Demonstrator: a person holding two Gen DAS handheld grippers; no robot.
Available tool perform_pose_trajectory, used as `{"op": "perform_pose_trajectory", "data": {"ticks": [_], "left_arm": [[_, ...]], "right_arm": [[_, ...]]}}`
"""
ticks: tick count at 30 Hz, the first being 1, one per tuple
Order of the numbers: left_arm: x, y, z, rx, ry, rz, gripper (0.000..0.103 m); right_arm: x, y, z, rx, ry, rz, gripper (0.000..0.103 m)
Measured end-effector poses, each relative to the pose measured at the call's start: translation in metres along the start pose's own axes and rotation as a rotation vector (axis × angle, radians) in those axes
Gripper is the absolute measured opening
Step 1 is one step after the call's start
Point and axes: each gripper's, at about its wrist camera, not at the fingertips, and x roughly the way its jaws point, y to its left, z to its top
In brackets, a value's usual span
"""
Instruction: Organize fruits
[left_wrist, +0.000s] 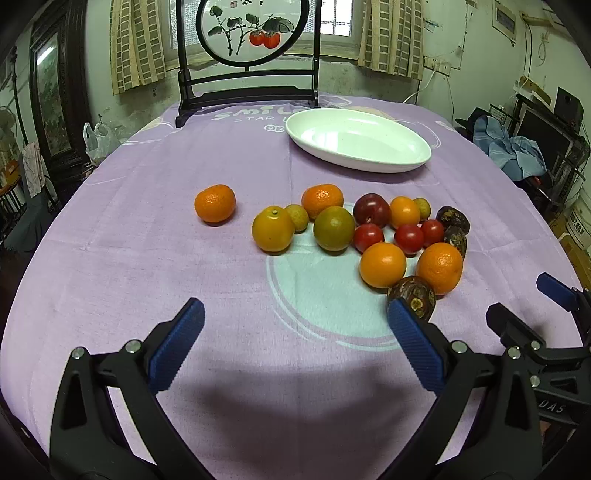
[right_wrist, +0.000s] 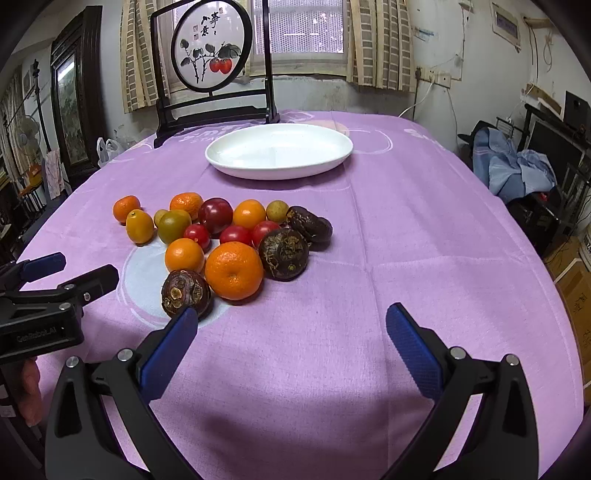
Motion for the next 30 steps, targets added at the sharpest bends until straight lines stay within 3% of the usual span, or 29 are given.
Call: {"op": "perform_pose_trajectory", "data": {"ticks": [30], "left_arm": [[0.0019,-0.0061,-0.0020,0.013,0.008,-0.008,0.101]], "right_arm": [[0.0034,-0.0016,0.0011,0.003,0.016,0.000,0.102]]}}
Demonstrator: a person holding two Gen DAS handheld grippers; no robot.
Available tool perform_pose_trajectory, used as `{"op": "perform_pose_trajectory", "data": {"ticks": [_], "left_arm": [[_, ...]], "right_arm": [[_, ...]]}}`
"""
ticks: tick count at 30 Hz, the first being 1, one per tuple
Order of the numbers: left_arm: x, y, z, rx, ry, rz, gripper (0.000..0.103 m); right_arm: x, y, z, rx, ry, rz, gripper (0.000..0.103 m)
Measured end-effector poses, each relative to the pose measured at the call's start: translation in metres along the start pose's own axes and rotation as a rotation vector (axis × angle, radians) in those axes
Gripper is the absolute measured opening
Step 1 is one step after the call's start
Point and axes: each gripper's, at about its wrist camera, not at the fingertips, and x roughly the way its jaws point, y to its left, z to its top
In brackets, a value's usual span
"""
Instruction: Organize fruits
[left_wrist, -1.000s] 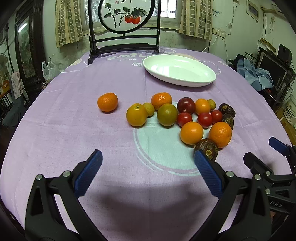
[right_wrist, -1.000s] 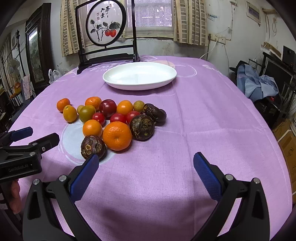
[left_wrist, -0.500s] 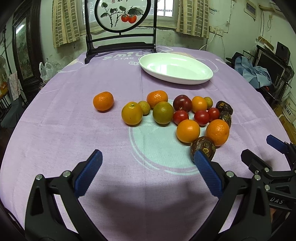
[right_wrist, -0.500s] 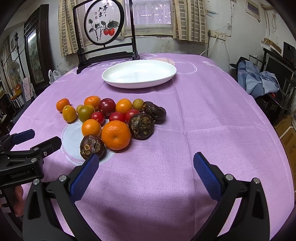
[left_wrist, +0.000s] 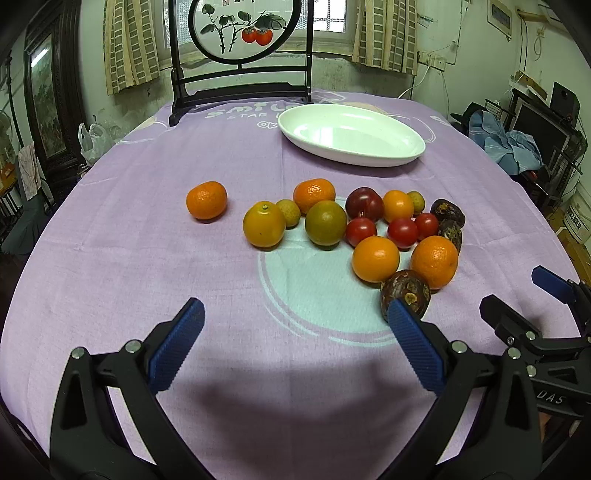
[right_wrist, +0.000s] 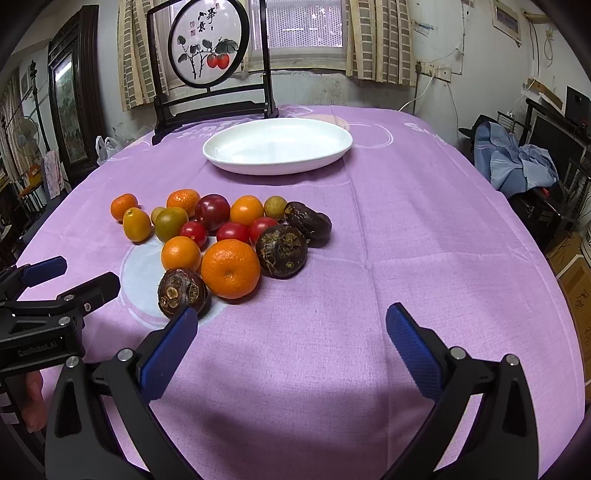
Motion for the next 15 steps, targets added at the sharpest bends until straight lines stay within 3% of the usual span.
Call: {"op": "perform_pose_trajectory", "data": {"ticks": [15], "left_arm": [[-0.0011,-0.0015,-0.0022,0.004,0.001,-0.001,0.101]], "right_arm": [[-0.0007,-0.0020,-0.0008,0.005,0.001,-0.007,0.102]]}}
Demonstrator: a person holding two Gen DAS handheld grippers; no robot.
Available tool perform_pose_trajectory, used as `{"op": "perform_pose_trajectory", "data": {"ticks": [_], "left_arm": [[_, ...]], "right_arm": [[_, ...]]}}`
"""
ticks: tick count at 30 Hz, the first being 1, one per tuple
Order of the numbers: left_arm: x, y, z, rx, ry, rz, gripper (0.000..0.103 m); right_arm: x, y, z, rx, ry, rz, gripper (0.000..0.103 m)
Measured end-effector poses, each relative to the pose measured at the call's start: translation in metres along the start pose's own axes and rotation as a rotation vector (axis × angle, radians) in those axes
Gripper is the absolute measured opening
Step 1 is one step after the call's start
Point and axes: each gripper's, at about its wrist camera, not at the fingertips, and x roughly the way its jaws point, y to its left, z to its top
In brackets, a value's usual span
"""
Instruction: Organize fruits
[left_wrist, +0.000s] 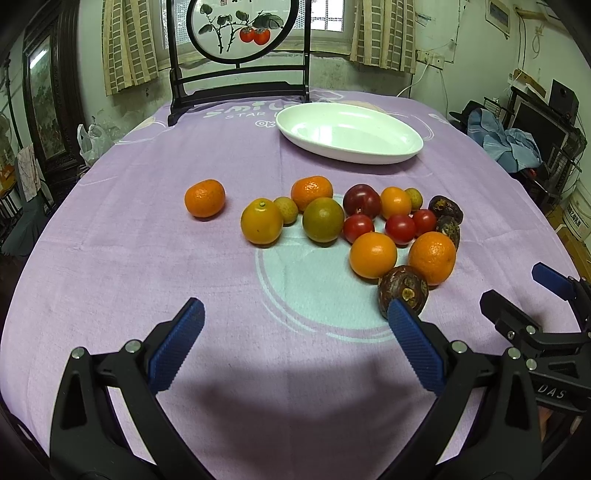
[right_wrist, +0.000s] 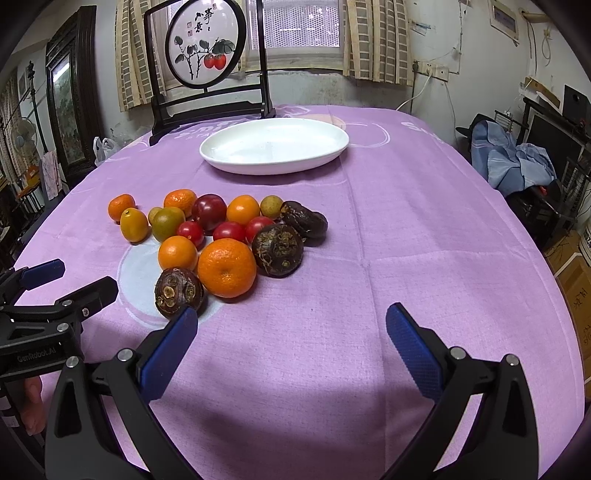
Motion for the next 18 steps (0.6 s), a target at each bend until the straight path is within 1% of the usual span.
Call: {"op": "perform_pose_trajectory", "data": {"ticks": [18], "left_arm": [[-0.0003,-0.0012,-0.0010,0.001,0.003,0.000,0.101]], "right_arm": [[-0.0005,-0.0002,-0.0007,-0.003,0.001,-0.004,0.102]]}}
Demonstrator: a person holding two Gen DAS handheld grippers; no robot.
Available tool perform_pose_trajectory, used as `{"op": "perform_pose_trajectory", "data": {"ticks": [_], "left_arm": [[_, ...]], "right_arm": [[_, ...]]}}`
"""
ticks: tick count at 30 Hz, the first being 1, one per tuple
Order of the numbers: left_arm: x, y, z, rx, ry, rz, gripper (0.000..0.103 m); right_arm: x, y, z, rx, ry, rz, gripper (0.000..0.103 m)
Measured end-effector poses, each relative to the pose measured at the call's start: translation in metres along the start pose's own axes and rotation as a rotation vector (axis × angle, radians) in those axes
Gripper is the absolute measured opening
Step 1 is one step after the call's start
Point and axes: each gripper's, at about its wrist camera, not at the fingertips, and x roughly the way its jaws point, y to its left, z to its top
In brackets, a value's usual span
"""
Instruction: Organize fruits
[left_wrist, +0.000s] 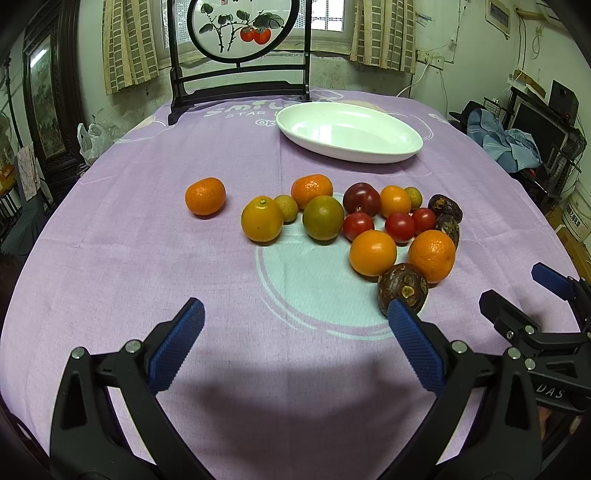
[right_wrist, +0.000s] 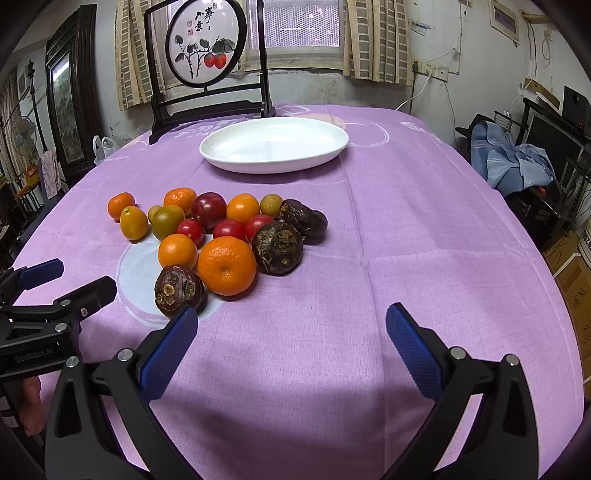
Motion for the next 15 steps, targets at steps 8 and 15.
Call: {"op": "perform_pose_trajectory", "data": {"ticks": [8,15], "left_arm": [[0.000,-0.001,-0.002,0.003,0.003,-0.001,0.101],[0.009,-0.016,-0.004,0.033,0.037,-0.036,0.101]], "right_arm": [[-0.002,0.000,-0.001,-0.007,0.000,-0.007,0.102],[-0.010,-0.013,-0.005,-0.016,-0.017,-0.016,0.102]]}}
